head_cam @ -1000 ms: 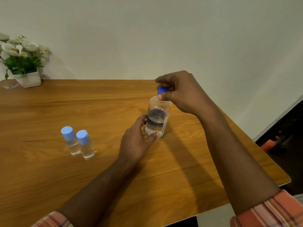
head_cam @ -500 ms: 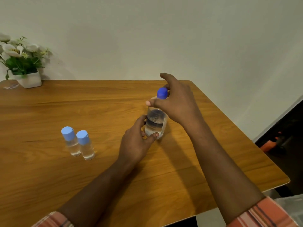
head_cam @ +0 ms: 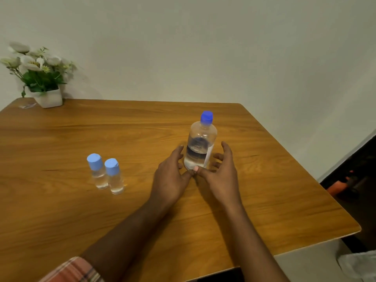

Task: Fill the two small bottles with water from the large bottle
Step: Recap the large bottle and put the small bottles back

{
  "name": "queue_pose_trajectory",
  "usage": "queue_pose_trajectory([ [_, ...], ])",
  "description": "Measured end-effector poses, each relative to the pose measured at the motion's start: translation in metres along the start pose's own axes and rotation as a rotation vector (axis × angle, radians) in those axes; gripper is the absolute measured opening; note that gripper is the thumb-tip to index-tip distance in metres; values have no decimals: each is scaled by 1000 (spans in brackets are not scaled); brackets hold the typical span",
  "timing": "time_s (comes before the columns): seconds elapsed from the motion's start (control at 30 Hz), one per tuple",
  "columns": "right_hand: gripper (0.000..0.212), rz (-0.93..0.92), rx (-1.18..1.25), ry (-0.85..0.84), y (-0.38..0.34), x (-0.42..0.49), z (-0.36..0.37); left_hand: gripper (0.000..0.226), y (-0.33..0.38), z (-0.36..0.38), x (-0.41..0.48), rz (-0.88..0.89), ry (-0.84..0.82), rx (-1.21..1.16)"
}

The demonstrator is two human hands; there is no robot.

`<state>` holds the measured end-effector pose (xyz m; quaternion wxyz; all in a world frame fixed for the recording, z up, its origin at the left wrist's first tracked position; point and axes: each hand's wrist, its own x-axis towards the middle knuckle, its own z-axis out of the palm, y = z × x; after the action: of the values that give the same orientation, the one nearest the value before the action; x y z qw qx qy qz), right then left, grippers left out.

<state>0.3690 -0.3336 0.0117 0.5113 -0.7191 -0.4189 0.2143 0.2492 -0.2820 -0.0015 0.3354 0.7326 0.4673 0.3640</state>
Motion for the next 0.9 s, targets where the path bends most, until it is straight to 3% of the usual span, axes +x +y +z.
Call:
queue_pose_trajectory([
  [0.07, 93, 33, 14, 87, 3, -13, 5, 79, -1, -3, -4, -28, 4, 16],
  [0.17, 50, 15, 51, 180, 2, -33, 10, 80, -3, -10, -18, -62, -5, 43],
  [0.23, 25, -26, 70, 159, 0, -47, 17, 77, -8, -20, -33, -57, 4, 54],
  [0.3, 15, -62, 99, 84, -3, -57, 25, 74, -14, -33, -51, -58, 24, 60],
  [0.47, 15, -109, 98, -179, -19, -71, 61, 63, -31, -69, -91, -82, 154, 90],
  [0.63, 38, -134, 62, -342, -31, -73, 97, 50, -38, -97, -109, -100, 249, 129],
  [0.73, 50, -174, 22, -369, -39, -75, 109, 49, -39, -107, -112, -93, 292, 117],
  [0.9, 32, -245, 40, -355, -46, -77, 119, 49, -44, -111, -109, -98, 307, 114],
])
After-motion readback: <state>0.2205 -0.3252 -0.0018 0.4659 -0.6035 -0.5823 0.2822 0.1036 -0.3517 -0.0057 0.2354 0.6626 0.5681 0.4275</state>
